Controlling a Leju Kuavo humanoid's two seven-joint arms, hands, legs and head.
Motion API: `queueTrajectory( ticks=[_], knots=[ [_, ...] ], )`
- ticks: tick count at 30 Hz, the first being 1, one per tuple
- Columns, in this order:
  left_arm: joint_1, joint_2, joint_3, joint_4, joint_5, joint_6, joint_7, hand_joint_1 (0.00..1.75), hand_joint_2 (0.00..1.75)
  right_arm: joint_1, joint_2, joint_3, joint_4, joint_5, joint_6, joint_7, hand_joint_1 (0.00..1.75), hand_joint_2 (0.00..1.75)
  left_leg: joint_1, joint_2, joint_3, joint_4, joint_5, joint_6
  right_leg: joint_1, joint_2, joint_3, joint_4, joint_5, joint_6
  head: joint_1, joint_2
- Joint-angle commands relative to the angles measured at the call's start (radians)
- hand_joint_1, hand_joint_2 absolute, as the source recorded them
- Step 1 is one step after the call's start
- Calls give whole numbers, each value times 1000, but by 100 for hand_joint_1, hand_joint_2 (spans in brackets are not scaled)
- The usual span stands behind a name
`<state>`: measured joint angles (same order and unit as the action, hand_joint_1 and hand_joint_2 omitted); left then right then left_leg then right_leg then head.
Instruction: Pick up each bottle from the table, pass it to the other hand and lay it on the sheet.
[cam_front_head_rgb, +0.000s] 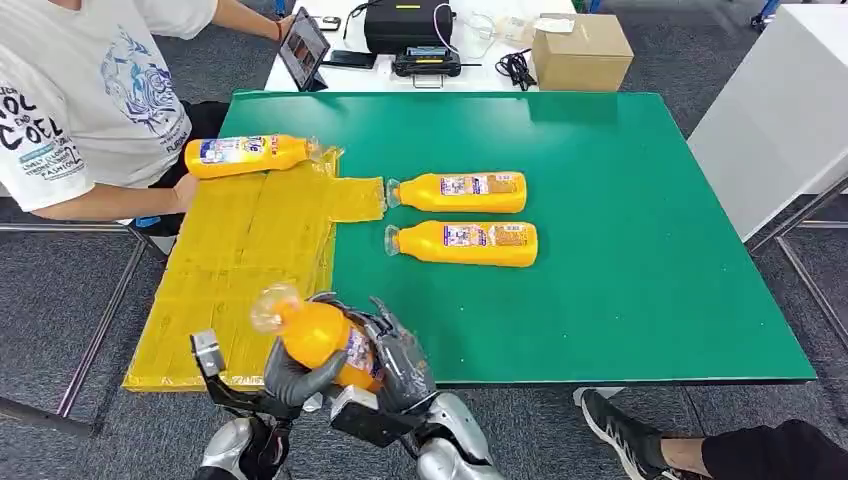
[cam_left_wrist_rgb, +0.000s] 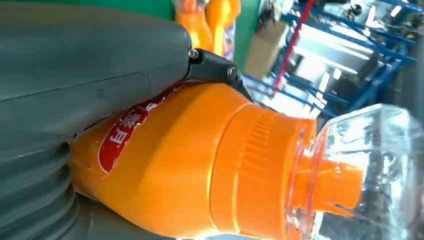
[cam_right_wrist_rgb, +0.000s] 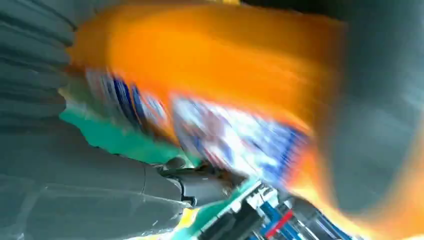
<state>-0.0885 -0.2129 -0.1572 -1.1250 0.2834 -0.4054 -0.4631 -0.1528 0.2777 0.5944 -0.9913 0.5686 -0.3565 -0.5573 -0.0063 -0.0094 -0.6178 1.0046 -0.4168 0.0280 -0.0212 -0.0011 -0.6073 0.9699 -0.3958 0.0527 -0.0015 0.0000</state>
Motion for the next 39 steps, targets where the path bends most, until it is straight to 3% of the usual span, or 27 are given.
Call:
queueTrajectory(
  ticks=[1,8,18,21,27,31,34,39],
  knots=[
    [-45,5,55,45,-19,54,12,175,175,13,-64,-88,-168,-59,87,-9,0,0,2,0,5,1,-3,-2,2,-1,6,0,-3,-3,0,0],
    [-66,-17,55,106,-34,84,-8,175,175,9,-94,-65,-133,-91,216,-48,0,0,2,-1,6,0,-2,-2,2,-2,7,-1,-2,-2,0,0],
    [-68,-21,89,45,-8,167,-20,175,175,47,-88,-107,-237,-160,218,-81,0,0,2,0,6,0,-3,-2,2,-1,6,-1,-2,-3,0,0],
    [-101,-16,122,-33,-22,245,-70,175,175,79,-78,-149,-360,-239,206,-135,0,0,2,-1,3,1,-2,-2,2,-2,4,1,-2,-2,0,0],
    [-215,-17,125,-203,-53,418,-90,175,175,115,-74,-166,-629,-350,173,-141,0,0,3,-3,-2,5,-2,-2,3,-4,0,3,-2,-2,0,0],
    [-231,-2,101,-196,-117,483,-129,175,175,110,-88,-140,-670,-357,122,-141,0,0,1,-1,1,1,0,-1,1,-1,2,0,0,-1,0,0],
    [-286,24,65,-163,-439,769,-213,175,175,90,-115,-87,-718,-365,37,-141,0,0,2,-1,3,3,-2,-2,2,-2,4,2,-3,-2,0,0],
    [-306,34,64,-143,-486,790,-204,175,175,85,-111,-81,-718,-365,28,-141,0,0,1,0,2,1,-1,-1,1,-1,3,0,-1,-2,0,0]
  ],
)
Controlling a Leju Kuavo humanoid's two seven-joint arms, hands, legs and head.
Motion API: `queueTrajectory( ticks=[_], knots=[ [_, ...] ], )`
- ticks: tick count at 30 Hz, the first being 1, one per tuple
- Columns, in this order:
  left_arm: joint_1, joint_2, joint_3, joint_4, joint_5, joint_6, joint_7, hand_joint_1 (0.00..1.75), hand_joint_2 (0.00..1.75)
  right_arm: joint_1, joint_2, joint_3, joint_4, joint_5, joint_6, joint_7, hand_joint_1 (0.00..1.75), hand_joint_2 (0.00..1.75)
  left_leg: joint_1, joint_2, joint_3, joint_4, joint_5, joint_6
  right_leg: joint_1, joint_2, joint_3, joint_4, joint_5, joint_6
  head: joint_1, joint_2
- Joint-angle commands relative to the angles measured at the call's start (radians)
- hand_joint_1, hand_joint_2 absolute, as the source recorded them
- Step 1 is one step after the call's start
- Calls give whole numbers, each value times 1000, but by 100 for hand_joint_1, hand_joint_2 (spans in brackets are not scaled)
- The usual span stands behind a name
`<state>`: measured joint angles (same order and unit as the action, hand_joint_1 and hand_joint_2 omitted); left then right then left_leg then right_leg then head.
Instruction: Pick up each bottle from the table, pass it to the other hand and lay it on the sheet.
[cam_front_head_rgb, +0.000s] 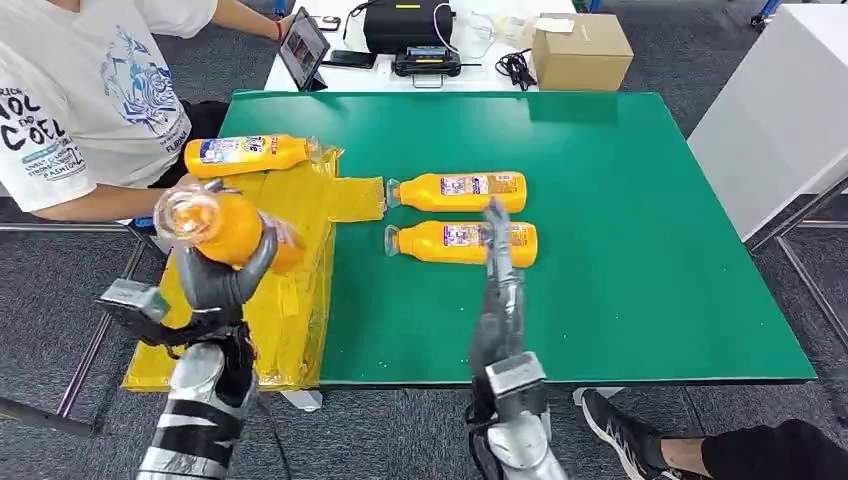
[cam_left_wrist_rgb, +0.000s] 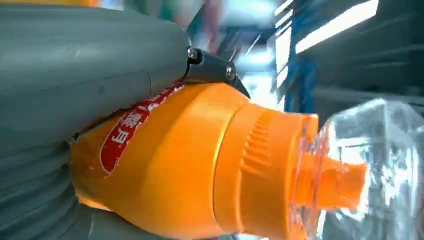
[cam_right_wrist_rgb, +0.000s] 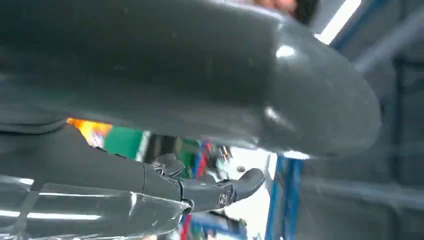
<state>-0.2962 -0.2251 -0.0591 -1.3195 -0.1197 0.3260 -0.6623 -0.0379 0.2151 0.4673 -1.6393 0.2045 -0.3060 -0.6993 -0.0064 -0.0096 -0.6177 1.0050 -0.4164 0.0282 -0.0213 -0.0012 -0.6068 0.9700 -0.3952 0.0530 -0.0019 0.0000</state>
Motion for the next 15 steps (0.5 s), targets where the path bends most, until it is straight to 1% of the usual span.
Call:
queueTrajectory(
  ticks=[1,3,4,5,6,7,8,9,10,11,12,13,14,15],
  knots=[
    [-98,47,-34,51,-83,59,-5,175,175,-30,-48,46,-70,-1,-22,1,0,0,1,0,2,0,-1,-1,1,0,2,0,-1,-2,0,0],
    [-98,47,-34,51,-83,59,-5,175,175,-30,-48,46,-70,-1,-22,1,0,0,1,1,3,0,-1,-2,2,0,3,0,-1,-2,0,0],
    [-106,83,-71,84,-209,177,12,175,175,-36,-54,53,-69,-3,-22,1,0,0,1,0,2,0,-1,-1,1,0,2,0,-1,-2,0,0],
    [-126,88,-82,117,-395,211,34,175,175,-50,-59,64,-56,4,-36,1,0,0,2,1,5,0,-3,-2,3,0,6,-1,-2,-3,0,0],
    [-166,141,-138,202,-624,212,146,175,175,-61,-60,70,-45,10,-38,1,0,0,1,0,3,0,-1,-2,2,0,4,-1,-1,-2,0,0],
    [-207,143,-146,273,-752,245,183,175,175,-79,-52,68,-27,14,-26,1,0,0,1,0,3,0,-1,-2,1,-1,3,-1,-1,-2,0,0],
    [-268,165,-188,411,-923,231,258,175,175,-92,-36,57,-11,8,-5,1,0,0,2,0,5,0,-1,-2,2,-1,6,0,-2,-3,0,0],
    [-299,159,-197,496,-1013,294,272,175,175,-102,-25,49,6,15,17,1,0,0,1,-1,3,0,0,-2,1,-2,4,0,-1,-2,0,0],
    [-326,149,-196,583,-1025,261,269,175,175,-107,-15,46,9,19,22,1,0,0,2,-4,6,0,0,-3,2,-5,7,0,-2,-4,0,0],
    [-357,155,-240,662,-1157,325,327,175,175,-121,-26,69,-4,35,30,1,0,0,3,-3,8,-1,-1,-3,3,-4,9,-1,-2,-4,0,0],
    [-373,131,-215,722,-1134,305,328,175,175,-123,-23,78,9,72,1,1,0,0,1,-3,5,-1,1,-1,1,-3,6,-1,-1,-2,0,0],
    [-377,120,-203,746,-1117,310,308,175,175,-123,-22,89,12,84,3,1,0,0,1,-3,6,-1,1,-1,2,-3,7,-1,-1,-3,0,0],
    [-388,126,-226,784,-1178,307,359,175,175,-121,-20,96,21,103,3,1,0,0,3,0,8,0,-1,-2,3,0,9,-1,0,-4,0,0],
    [-386,124,-215,787,-1167,306,358,175,175,-118,-17,98,26,105,5,1,0,0,4,2,11,1,-2,-4,5,1,12,-1,-1,-6,0,0]
  ],
)
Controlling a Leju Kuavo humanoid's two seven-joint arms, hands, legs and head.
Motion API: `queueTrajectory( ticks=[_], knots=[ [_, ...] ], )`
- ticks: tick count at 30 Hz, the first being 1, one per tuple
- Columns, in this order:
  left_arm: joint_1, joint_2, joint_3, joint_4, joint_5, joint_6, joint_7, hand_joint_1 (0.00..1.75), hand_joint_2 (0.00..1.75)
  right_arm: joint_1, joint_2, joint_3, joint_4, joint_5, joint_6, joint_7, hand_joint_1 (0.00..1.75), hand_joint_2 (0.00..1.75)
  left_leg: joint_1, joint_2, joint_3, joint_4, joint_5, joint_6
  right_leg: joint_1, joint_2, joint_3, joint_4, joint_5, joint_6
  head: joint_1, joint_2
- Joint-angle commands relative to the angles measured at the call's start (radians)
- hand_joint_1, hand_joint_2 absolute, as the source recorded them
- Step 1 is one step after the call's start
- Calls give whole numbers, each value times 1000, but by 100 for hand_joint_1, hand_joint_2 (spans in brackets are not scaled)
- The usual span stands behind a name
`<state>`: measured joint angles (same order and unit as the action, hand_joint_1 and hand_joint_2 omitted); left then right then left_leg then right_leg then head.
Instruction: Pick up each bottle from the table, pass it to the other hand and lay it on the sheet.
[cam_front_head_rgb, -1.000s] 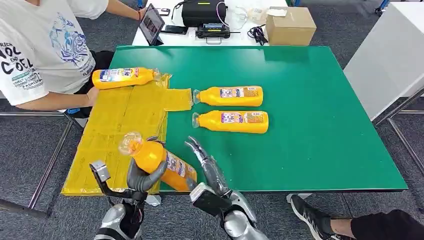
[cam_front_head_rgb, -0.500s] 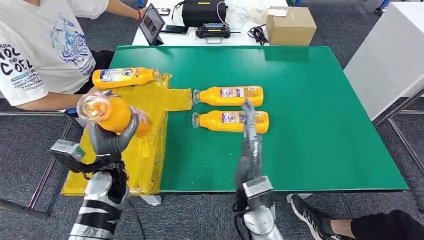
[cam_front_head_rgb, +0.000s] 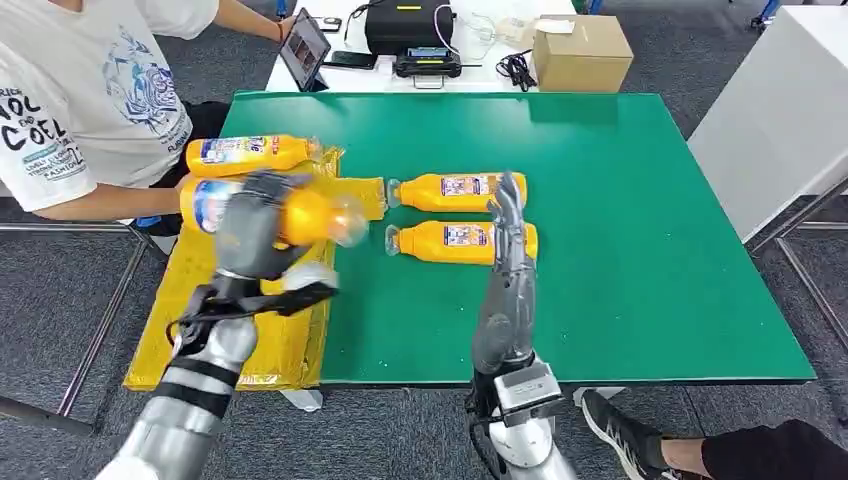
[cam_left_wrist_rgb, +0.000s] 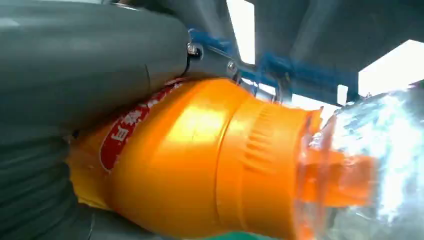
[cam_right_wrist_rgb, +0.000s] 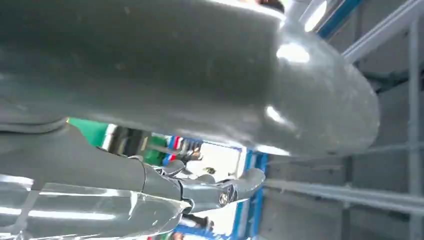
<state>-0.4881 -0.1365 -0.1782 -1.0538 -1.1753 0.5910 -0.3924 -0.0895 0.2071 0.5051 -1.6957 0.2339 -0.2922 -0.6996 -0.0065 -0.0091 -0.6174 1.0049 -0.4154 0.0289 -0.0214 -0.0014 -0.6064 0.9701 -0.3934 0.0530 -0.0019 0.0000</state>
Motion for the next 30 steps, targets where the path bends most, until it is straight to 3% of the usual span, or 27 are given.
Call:
queueTrajectory(
  ticks=[1,7,8,11,25,30],
  knots=[
    [-210,50,-125,558,-172,-1,140,175,175,-67,-9,62,91,76,1,2,0,0,5,3,12,1,-4,-5,6,3,12,-1,-3,-6,0,0],
    [-224,78,-121,596,-205,-51,179,175,175,-64,-6,55,110,74,32,2,0,0,4,5,10,1,-5,-3,5,3,9,0,-3,-7,0,0],
    [-231,89,-130,620,-234,-79,201,175,175,-64,-8,56,114,80,42,4,0,0,2,3,2,0,-1,-1,2,2,2,0,0,-4,0,0],
    [-224,107,-124,646,-247,-107,205,175,175,-51,-11,50,126,87,49,5,0,0,3,6,7,1,-3,-2,4,4,6,0,-1,-6,0,0],
    [-233,115,-116,678,-268,-116,229,175,175,-53,-4,42,142,86,60,1,0,0,2,2,1,0,0,-1,2,1,0,0,0,-4,0,0],
    [-248,121,-85,703,-253,-187,223,175,175,-56,-4,41,164,100,72,9,0,0,1,2,0,0,0,-1,2,1,0,0,1,-3,0,0]
  ],
)
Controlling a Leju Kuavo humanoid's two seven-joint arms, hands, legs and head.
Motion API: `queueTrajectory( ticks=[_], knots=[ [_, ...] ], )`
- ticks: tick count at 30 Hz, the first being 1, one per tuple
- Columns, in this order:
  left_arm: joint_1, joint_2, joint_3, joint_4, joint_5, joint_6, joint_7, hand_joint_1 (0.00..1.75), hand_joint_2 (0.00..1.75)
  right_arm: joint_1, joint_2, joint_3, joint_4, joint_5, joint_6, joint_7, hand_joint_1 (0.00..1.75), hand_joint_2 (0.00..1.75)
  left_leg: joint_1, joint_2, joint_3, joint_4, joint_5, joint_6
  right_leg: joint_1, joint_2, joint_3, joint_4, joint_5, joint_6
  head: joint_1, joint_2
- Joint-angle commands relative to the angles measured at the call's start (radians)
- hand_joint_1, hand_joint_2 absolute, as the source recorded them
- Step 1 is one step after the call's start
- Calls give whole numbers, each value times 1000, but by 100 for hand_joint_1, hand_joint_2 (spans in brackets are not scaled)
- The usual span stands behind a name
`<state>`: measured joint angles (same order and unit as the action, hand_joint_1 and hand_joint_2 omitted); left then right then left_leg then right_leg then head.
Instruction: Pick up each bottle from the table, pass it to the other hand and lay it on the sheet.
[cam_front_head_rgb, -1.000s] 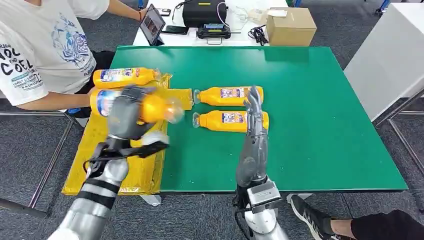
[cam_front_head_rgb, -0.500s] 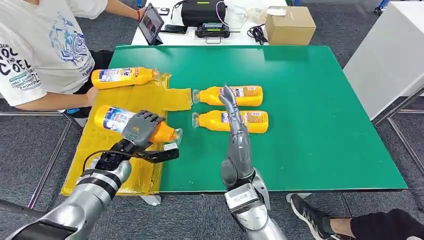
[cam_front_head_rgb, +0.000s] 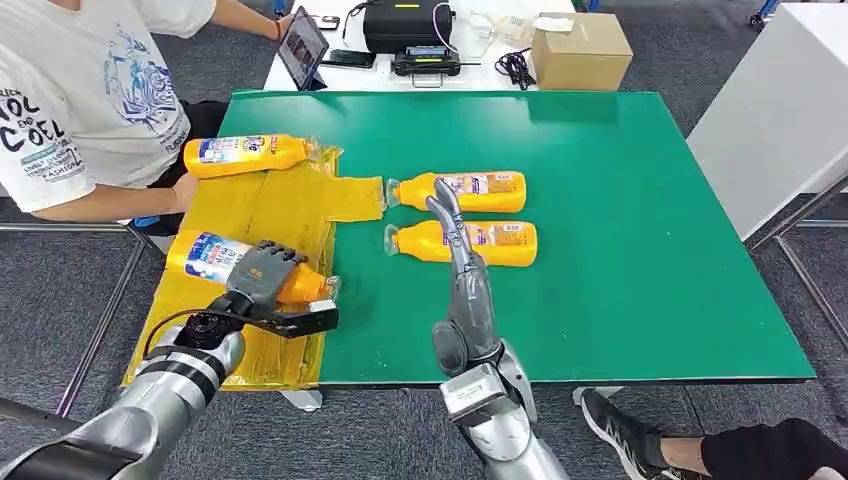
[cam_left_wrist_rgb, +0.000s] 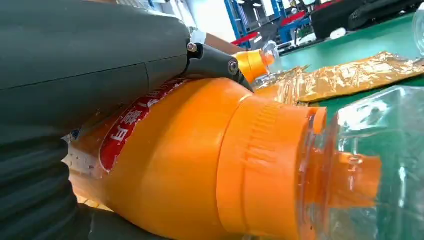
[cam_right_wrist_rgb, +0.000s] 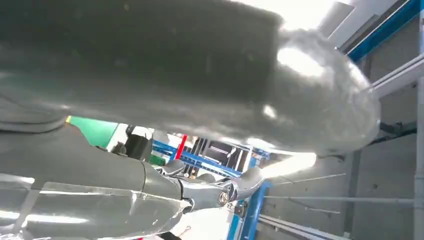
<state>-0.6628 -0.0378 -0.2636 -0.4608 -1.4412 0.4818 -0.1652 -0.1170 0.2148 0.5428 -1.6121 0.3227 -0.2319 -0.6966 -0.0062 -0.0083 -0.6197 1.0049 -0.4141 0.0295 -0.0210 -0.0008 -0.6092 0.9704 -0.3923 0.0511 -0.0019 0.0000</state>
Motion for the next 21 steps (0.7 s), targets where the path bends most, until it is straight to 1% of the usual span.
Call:
queueTrajectory(
  ticks=[1,2,4,7,8,9,10,11,12,13,14,16,17,18,19,20,21],
  knots=[
    [-74,24,4,109,13,-84,-8,175,175,-30,-11,3,87,12,18,10,0,0,1,2,3,0,-1,-1,1,1,3,-1,0,-2,0,0],
    [-76,21,13,112,17,-91,0,175,175,-29,-10,3,91,12,20,10,0,0,2,2,5,1,-3,-2,3,2,5,-1,-1,-3,0,0],
    [-78,17,42,114,48,-112,-16,175,175,-28,-9,11,100,18,30,15,0,0,1,2,3,0,-1,-1,1,1,3,-1,0,-2,0,0],
    [-72,11,86,116,94,-131,-35,175,175,-26,-7,15,113,20,32,17,0,0,2,2,4,0,-2,-2,2,2,4,-1,-1,-2,0,0],
    [-67,2,114,114,128,-156,-64,175,175,-26,-5,10,118,11,40,25,0,0,1,2,3,-1,-1,-1,1,2,3,-1,0,-2,0,0],
    [-60,-6,133,107,153,-166,-91,175,175,-23,-1,2,119,-1,48,27,0,0,2,2,6,0,-3,-2,2,2,6,-1,-1,-3,0,0],
    [-54,-18,159,104,191,-190,-124,169,175,-24,0,-2,123,-7,52,28,0,0,2,2,5,-1,-2,-2,2,1,5,-1,-1,-2,0,0],
    [-47,-30,186,102,238,-233,-166,147,175,-29,0,-5,134,-3,49,28,0,0,1,1,4,-1,-1,-1,1,1,4,-1,-1,-1,0,0],
    [-40,-36,195,97,259,-252,-184,72,175,-32,3,-7,143,-15,62,32,0,0,2,2,6,-1,-3,-2,2,1,6,-1,-2,-2,0,0],
    [-32,-44,215,98,306,-304,-223,12,175,-39,2,-3,157,-6,58,31,0,0,1,2,6,-1,-2,-2,2,1,6,-2,-1,-2,0,0],
    [-25,-45,217,99,324,-327,-240,0,175,-43,3,-3,168,-8,61,31,0,0,2,2,9,-1,-3,-2,3,1,9,-2,-2,-3,0,0],
    [-16,-46,228,103,358,-357,-261,0,175,-48,5,-1,181,-9,59,31,0,0,1,0,5,-1,-1,-1,1,0,5,-2,-1,-1,0,0],
    [-10,-41,232,105,372,-373,-273,0,175,-54,5,-1,191,-11,62,31,0,0,1,2,8,-1,-3,-2,1,2,8,-2,-2,-2,0,0],
    [-6,-40,240,106,393,-391,-287,0,175,-56,5,-3,198,-17,66,33,0,0,0,2,5,-1,-1,-1,0,2,5,-1,-1,-1,0,0],
    [0,-36,241,105,406,-402,-293,0,175,-59,3,-3,206,-24,78,41,0,0,1,4,8,-1,-3,-2,2,4,8,-2,-1,-2,0,0],
    [5,-35,251,104,428,-421,-306,0,175,-60,3,-6,213,-23,76,41,0,0,0,2,6,-2,-2,-1,0,2,6,-2,-1,-2,0,0],
    [11,-30,245,100,434,-427,-313,0,175,-64,3,-9,227,-36,91,45,0,0,1,2,8,-2,-2,-2,1,2,8,-2,-1,-3,0,0]
  ],
)
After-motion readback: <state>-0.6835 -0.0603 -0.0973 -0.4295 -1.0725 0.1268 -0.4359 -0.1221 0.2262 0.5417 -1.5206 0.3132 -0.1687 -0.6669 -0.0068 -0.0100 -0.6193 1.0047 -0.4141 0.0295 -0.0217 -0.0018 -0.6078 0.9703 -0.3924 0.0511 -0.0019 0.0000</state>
